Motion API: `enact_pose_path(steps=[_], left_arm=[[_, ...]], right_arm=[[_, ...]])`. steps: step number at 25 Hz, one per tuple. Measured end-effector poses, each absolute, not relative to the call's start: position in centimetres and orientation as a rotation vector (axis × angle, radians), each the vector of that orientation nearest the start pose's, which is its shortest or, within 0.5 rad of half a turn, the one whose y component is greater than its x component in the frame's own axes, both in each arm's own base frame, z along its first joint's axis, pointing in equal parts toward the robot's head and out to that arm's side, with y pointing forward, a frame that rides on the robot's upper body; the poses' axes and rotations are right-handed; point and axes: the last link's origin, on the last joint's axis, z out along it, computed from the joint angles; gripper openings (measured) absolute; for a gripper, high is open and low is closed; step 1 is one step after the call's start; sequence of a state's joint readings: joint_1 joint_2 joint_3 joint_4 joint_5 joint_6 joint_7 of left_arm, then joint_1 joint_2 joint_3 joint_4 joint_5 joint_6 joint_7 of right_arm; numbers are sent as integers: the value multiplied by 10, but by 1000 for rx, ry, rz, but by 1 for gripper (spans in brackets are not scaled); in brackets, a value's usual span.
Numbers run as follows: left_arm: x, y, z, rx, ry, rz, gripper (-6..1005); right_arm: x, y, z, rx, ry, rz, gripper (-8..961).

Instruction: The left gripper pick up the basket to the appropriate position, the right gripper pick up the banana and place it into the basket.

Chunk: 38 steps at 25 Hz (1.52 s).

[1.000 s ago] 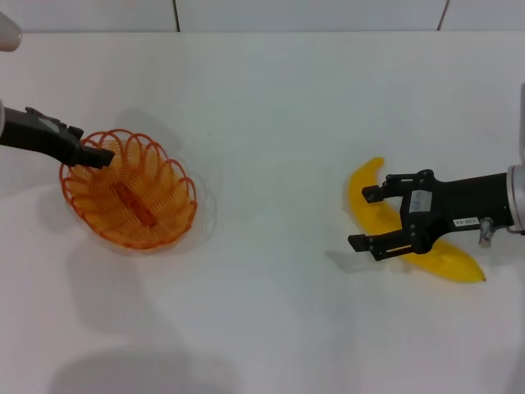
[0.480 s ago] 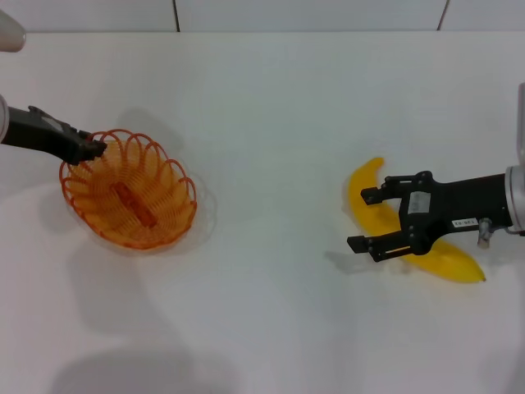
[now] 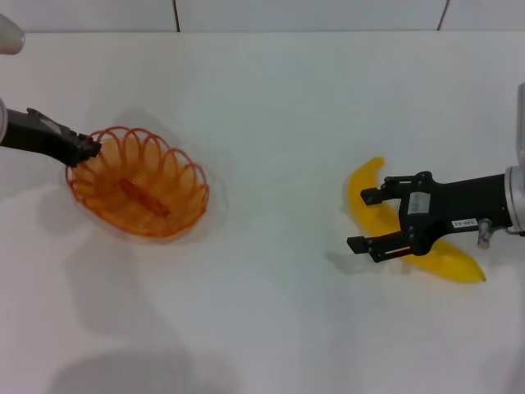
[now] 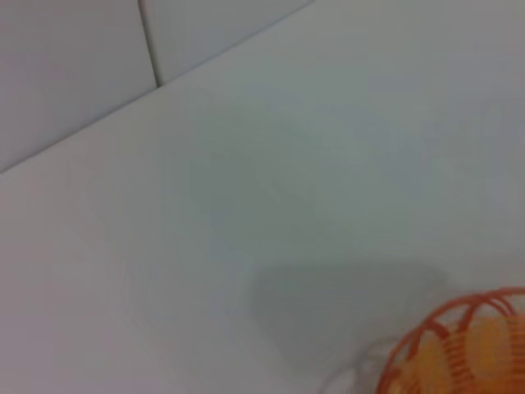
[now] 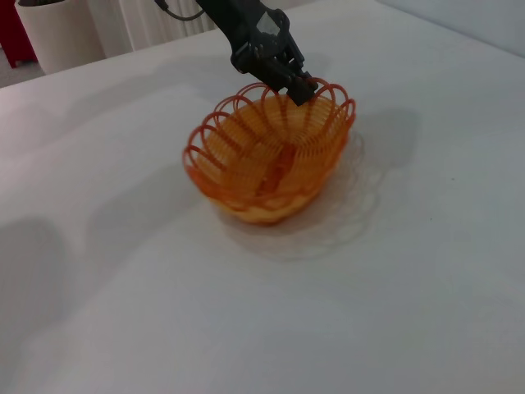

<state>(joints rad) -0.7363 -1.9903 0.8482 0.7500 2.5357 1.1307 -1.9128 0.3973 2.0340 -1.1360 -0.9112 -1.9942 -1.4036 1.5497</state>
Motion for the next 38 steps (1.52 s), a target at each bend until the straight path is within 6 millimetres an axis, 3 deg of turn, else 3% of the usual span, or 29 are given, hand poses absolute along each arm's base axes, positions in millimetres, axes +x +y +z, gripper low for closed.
enact_pose_path(steps=[8, 15, 24, 38], left_arm=[[-273, 425, 43, -2456, -766, 176, 95], [-258, 426, 42, -2472, -722, 145, 77], [-233, 431, 38, -2498, -692, -22, 66], [-211, 437, 38, -2512, -638, -198, 67]], right_arm=[[272, 319, -7, -2857, 534, 231, 879], [273, 318, -7, -2856, 537, 231, 878], [273, 320, -6, -2847, 536, 238, 878], [270, 322, -4, -2842, 522, 246, 878]])
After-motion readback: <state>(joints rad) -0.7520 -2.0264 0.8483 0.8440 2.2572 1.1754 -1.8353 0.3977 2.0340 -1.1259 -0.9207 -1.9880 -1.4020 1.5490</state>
